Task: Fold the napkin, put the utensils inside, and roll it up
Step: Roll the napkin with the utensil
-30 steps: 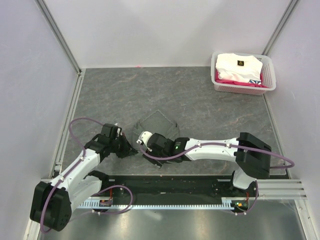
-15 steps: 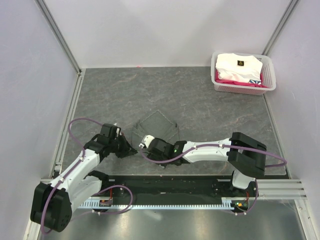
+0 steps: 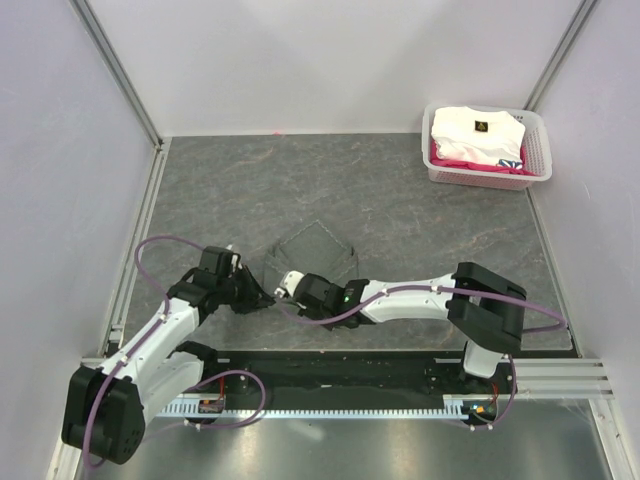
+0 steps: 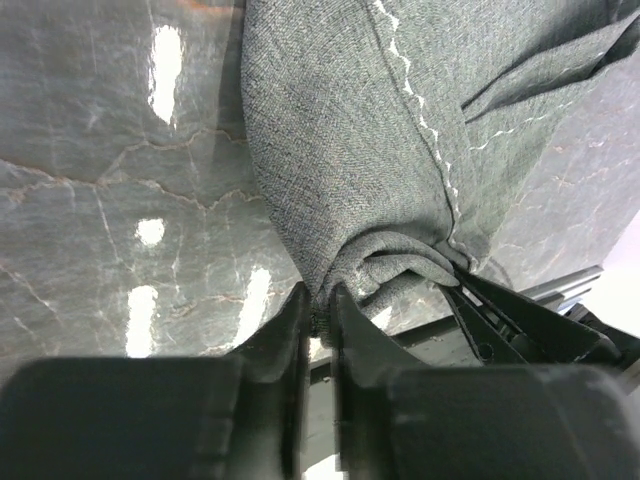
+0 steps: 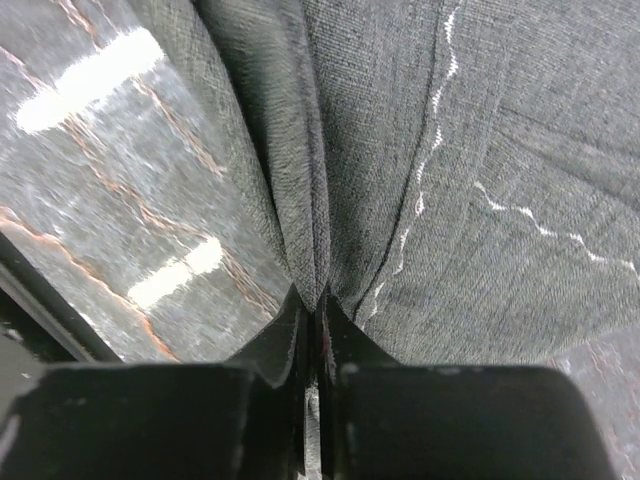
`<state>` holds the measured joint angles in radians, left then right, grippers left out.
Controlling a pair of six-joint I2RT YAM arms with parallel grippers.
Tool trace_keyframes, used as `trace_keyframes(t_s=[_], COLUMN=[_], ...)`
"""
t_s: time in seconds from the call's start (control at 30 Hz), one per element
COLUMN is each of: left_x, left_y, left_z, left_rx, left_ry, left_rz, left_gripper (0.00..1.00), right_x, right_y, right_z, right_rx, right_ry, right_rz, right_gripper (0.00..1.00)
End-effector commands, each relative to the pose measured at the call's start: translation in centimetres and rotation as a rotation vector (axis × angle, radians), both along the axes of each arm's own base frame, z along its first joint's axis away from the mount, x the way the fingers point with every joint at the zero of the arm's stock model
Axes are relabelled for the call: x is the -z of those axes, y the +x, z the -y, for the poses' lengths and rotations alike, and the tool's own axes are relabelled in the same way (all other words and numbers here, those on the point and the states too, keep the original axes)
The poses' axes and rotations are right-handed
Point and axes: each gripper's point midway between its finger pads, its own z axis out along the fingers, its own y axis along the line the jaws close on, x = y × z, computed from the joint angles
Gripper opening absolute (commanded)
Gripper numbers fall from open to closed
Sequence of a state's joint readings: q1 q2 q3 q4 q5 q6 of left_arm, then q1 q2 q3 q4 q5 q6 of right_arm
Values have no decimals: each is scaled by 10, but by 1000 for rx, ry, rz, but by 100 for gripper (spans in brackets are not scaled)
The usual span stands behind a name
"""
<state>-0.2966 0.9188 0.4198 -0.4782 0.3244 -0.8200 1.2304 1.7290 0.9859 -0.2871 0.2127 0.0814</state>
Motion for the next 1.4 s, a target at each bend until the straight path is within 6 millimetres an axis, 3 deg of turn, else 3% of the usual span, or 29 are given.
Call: trace_keyframes(t_s=[0.0, 0.07, 0.23, 0.53, 0.77, 0.9, 1.03, 1.37], left_x=[-14, -15, -11, -30, -22, -19, -20, -31], left_y=[12, 13, 8, 8, 5, 5, 7, 9], left_z=[3, 1, -5, -3, -11, -15, -17, 8], left_rx=[19, 9, -8, 32, -17, -37, -41, 102], left_ry=[-19, -11, 11, -17, 21, 47, 58, -63], left_rz=[77, 81, 77, 199, 146, 115, 131, 247], left_gripper=[28, 40, 50, 76, 76, 75, 80, 83], right_x=[19, 20, 14, 9, 4, 11, 12, 22], right_y=[-26, -26, -31, -34, -26, -18, -11, 6], right_z=[2, 5, 3, -4, -4, 1, 2, 5], right_rx=[-55, -41, -38, -52, -18, 18, 45, 92], right_ry=[-41, -31, 7, 6, 50, 62, 94, 137], right_rz=[-196, -255, -428, -675, -813, -872, -925, -1033], right_gripper=[0, 0, 0, 0, 0, 0, 0, 0])
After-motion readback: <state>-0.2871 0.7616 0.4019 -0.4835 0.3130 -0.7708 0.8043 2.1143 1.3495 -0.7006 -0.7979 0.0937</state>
